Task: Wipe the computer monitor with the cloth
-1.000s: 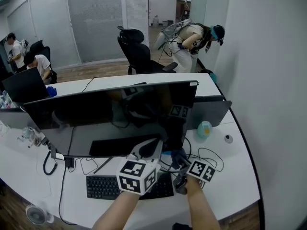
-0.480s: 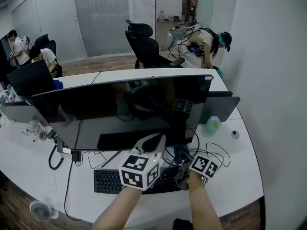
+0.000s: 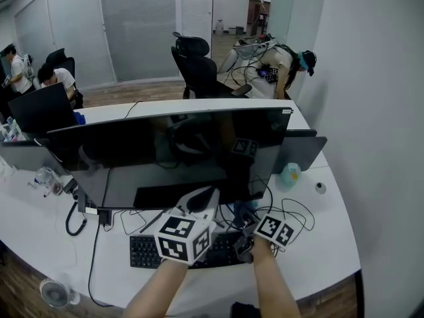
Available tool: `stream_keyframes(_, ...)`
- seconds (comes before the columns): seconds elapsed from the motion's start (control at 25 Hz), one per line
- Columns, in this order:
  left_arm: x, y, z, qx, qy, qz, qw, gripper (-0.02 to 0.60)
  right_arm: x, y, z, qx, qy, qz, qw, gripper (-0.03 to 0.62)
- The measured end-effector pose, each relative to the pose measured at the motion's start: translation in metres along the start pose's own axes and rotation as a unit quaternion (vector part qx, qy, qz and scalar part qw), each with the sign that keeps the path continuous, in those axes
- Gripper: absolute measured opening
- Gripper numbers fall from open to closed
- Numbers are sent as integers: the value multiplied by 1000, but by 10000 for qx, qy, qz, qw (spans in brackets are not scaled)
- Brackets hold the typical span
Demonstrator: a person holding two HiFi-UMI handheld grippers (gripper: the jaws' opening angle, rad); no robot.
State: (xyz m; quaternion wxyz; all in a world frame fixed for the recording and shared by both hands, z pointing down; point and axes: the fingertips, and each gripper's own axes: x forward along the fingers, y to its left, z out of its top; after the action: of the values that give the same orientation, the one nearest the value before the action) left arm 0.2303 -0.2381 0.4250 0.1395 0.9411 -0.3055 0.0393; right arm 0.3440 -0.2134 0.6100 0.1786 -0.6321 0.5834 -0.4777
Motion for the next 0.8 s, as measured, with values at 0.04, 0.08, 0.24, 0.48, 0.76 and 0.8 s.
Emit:
stream_keyframes(0.04, -2, 1, 0, -4, -6, 1, 10000, 6, 0, 1, 0, -3, -11, -6, 10000, 126)
stream_keyframes(0.08, -4, 2, 1, -8, -10, 2, 10000, 6, 0, 3, -1, -2, -24, -12, 10000, 126)
stream_keyframes(0.24, -12, 7, 1, -28, -14, -3, 10000, 6, 0, 11, -4, 0, -81, -10, 10000, 126)
stream_keyframes(0.48, -22, 16, 3, -93, -34, -8, 10000, 6, 4, 25, -10, -25, -132, 52, 9999, 126)
stream_keyframes(0.76, -38, 33, 5, -170, -84, 69, 9998, 6, 10, 30, -18, -4, -122, -12, 9999, 127)
stream_keyframes(0.8, -40, 36, 5, -188, -89, 78, 9998, 6, 10, 31, -20, 6, -116, -17, 9999, 127)
